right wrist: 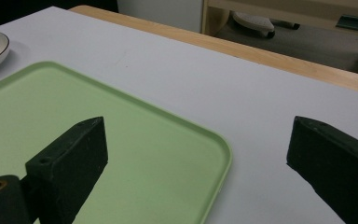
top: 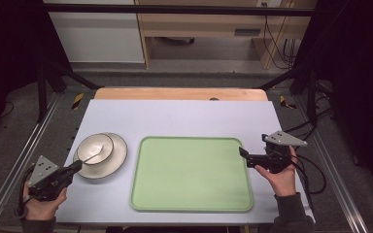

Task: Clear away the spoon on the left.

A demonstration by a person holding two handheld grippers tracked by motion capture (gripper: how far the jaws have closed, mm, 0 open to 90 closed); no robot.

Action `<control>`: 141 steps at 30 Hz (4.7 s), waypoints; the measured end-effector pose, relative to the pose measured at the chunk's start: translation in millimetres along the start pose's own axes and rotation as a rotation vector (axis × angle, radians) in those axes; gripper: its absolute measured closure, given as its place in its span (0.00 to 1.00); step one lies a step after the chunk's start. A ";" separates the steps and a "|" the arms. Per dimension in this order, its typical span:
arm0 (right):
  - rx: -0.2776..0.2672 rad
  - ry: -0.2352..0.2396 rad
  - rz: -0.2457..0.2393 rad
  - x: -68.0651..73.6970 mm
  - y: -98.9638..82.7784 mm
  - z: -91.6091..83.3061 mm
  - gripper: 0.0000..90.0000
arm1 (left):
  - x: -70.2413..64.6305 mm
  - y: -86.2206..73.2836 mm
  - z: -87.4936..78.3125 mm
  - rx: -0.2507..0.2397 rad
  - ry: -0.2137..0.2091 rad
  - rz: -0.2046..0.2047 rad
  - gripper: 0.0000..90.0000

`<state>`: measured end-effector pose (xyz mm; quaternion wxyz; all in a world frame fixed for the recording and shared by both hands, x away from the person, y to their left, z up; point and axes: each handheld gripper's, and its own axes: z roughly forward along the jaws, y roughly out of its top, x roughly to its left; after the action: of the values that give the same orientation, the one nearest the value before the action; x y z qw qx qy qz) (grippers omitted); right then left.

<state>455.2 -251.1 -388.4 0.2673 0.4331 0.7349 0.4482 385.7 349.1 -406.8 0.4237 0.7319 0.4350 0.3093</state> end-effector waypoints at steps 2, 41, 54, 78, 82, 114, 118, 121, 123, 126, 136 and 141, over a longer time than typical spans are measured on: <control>-0.003 0.000 0.002 0.1 0.2 -0.5 0.06 | -0.6 0.8 -0.5 -0.006 0.003 -0.001 0.99; -0.003 -0.002 0.001 -1.2 0.6 -1.8 0.06 | -10.1 15.1 -21.0 -0.127 0.036 0.003 0.99; -0.005 0.000 0.004 -0.9 0.9 -2.0 0.06 | -19.5 21.0 -23.5 -0.146 0.021 0.026 0.99; -0.004 -0.001 0.003 -1.0 0.9 -2.2 0.06 | -42.1 30.9 -20.1 -0.170 -0.022 0.075 0.99; -0.003 -0.001 0.003 -0.5 0.8 -1.6 0.06 | -45.1 32.4 -19.0 -0.170 -0.029 0.081 0.99; 0.002 -0.003 0.001 -0.7 0.7 -1.1 0.06 | -74.9 41.8 9.6 -0.144 -0.086 0.180 0.99; 0.003 -0.003 0.003 -0.5 0.7 -1.1 0.06 | -80.0 43.5 14.5 -0.125 -0.089 0.192 0.99; 0.003 -0.002 0.001 -0.6 0.7 -1.0 0.06 | -84.1 45.3 19.3 -0.121 -0.096 0.202 0.99; 0.004 -0.004 0.002 -0.7 0.7 -1.0 0.06 | -86.7 46.2 22.4 -0.118 -0.099 0.211 0.99; 0.003 -0.003 0.001 -0.8 0.7 -1.2 0.06 | -90.2 47.1 26.7 -0.112 -0.103 0.225 0.99; 0.003 -0.001 0.006 -0.4 0.7 -0.7 0.06 | -97.2 45.6 40.0 -0.088 -0.110 0.244 0.99; 0.006 -0.004 0.003 -0.7 0.6 -0.5 0.06 | -102.7 45.1 47.1 -0.073 -0.117 0.261 0.99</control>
<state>455.4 -251.7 -387.6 0.2666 0.4358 0.7350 0.4458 397.1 228.4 -396.4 0.4310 0.7830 0.2992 0.3342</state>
